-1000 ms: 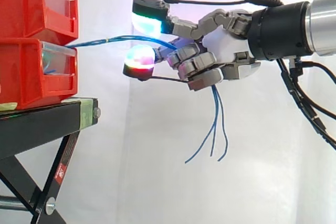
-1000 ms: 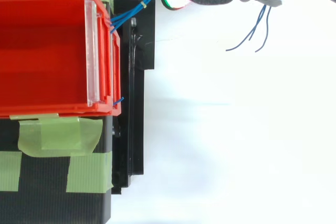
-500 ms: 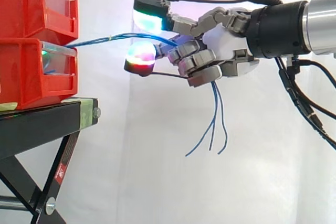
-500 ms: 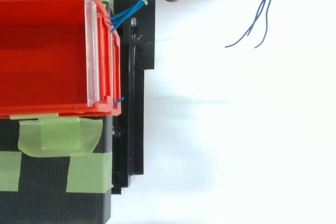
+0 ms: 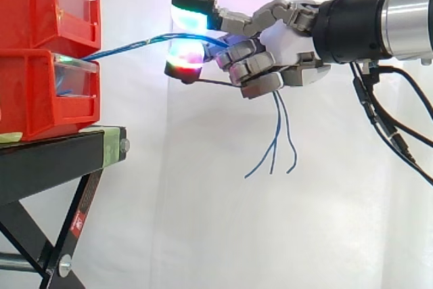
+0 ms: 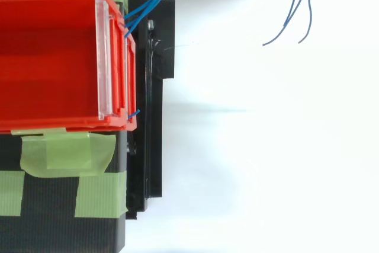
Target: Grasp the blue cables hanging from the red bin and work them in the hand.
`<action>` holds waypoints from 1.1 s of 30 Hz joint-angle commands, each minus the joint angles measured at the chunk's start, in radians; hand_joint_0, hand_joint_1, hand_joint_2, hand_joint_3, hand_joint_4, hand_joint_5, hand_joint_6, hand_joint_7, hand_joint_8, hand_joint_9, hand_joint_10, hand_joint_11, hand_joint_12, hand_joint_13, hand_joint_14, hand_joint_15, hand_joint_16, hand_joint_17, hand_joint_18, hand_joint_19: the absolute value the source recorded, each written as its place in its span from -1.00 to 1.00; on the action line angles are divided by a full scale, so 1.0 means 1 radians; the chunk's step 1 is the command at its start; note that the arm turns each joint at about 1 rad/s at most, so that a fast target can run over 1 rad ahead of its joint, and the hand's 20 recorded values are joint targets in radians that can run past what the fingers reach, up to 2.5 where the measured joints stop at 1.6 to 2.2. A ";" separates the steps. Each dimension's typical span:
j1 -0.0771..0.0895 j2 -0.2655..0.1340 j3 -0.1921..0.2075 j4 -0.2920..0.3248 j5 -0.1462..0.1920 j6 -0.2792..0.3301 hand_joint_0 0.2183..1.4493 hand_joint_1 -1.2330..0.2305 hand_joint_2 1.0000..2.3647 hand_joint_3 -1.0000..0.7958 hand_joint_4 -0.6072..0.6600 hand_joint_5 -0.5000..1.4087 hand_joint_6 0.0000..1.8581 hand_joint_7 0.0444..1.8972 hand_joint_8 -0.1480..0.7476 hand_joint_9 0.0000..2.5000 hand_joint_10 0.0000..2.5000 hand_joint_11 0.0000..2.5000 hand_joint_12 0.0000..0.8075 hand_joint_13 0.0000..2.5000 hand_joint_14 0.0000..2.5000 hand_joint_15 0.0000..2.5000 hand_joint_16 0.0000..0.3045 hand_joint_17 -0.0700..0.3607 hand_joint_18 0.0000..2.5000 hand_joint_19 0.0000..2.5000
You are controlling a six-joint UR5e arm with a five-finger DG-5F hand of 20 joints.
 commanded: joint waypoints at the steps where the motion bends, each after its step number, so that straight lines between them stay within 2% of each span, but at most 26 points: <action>1: -0.002 0.001 0.000 -0.001 0.001 -0.001 0.15 -0.20 -0.99 -0.73 0.44 -0.22 -0.48 0.25 0.30 -0.58 1.00 1.00 0.06 -0.28 1.00 0.11 -0.69 -0.19 0.26 0.37; 5: 0.000 0.001 0.000 -0.001 0.001 0.001 0.13 -0.20 -0.97 -0.50 0.37 -0.25 -0.42 0.30 0.32 -0.58 1.00 1.00 0.07 -0.28 1.00 0.12 -0.69 -0.19 0.27 0.37; 6: 0.000 0.001 0.000 -0.002 0.001 0.001 0.12 -0.20 -0.97 -0.43 0.37 -0.30 -0.21 0.20 0.34 -0.58 1.00 1.00 0.07 -0.28 1.00 0.12 -0.69 -0.19 0.27 0.37; 7: 0.003 0.001 0.000 -0.002 0.002 0.001 0.11 -0.20 -0.97 -0.37 0.36 -0.32 -0.12 0.17 0.34 -0.58 1.00 1.00 0.08 -0.28 1.00 0.13 -0.69 -0.17 0.27 0.37; 9: 0.004 0.001 -0.001 -0.004 0.002 0.002 0.11 -0.18 -0.97 -0.35 0.37 -0.33 -0.08 0.17 0.33 -0.58 1.00 1.00 0.10 -0.28 1.00 0.13 -0.69 -0.19 0.27 0.36; 11: 0.004 0.001 -0.001 -0.001 0.001 0.001 0.11 -0.15 -0.97 -0.44 0.41 -0.35 -0.04 0.16 0.33 -0.58 1.00 1.00 0.08 -0.29 1.00 0.12 -0.69 -0.18 0.26 0.35; 14: 0.004 0.001 0.000 -0.001 0.001 -0.001 0.04 -0.12 -0.98 -0.71 0.41 -0.36 -0.06 0.13 0.33 -0.59 1.00 1.00 0.10 -0.29 1.00 0.11 -0.68 -0.17 0.25 0.32; 18: 0.003 0.000 0.000 -0.001 -0.002 -0.018 0.01 -0.10 -0.99 -0.85 0.42 -0.35 -0.10 0.14 0.33 -0.59 1.00 1.00 0.07 -0.29 1.00 0.09 -0.69 -0.17 0.24 0.30; 19: 0.001 0.001 0.000 -0.001 -0.002 -0.039 -0.01 -0.09 -0.99 -0.88 0.42 -0.35 -0.11 0.14 0.33 -0.59 1.00 1.00 0.07 -0.29 1.00 0.09 -0.68 -0.16 0.24 0.30; 28: 0.000 0.001 0.000 0.001 0.005 -0.096 -0.03 -0.02 -1.00 -0.99 0.42 -0.30 -0.19 0.17 0.34 -0.56 1.00 1.00 0.08 -0.27 1.00 0.08 -0.67 -0.15 0.23 0.27; 33: 0.000 0.001 0.000 0.004 0.022 -0.133 0.05 -0.11 -0.99 -0.90 0.41 -0.28 -0.20 0.18 0.34 -0.52 1.00 1.00 0.07 -0.24 1.00 0.09 -0.69 -0.18 0.29 0.33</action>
